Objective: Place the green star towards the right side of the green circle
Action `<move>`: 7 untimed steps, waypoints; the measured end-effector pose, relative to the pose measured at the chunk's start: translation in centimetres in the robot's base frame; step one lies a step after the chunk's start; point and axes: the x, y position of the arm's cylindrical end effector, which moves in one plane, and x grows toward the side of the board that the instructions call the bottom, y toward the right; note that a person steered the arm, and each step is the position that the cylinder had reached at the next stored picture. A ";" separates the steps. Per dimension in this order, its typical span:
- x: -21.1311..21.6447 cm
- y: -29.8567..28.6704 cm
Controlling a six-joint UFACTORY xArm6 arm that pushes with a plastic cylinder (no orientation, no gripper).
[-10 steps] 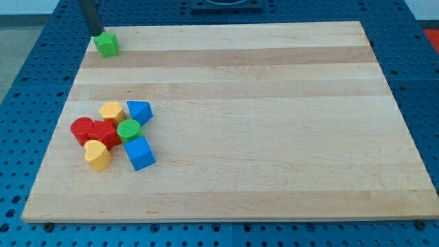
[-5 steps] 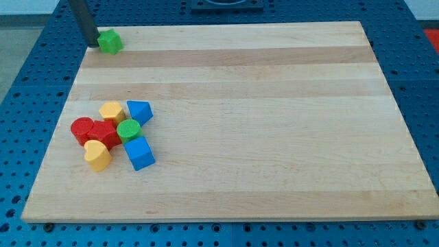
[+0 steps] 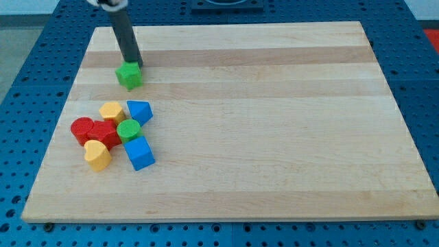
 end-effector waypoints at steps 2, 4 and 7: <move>0.7 0.3; -2.1 -7.0; 4.8 -0.6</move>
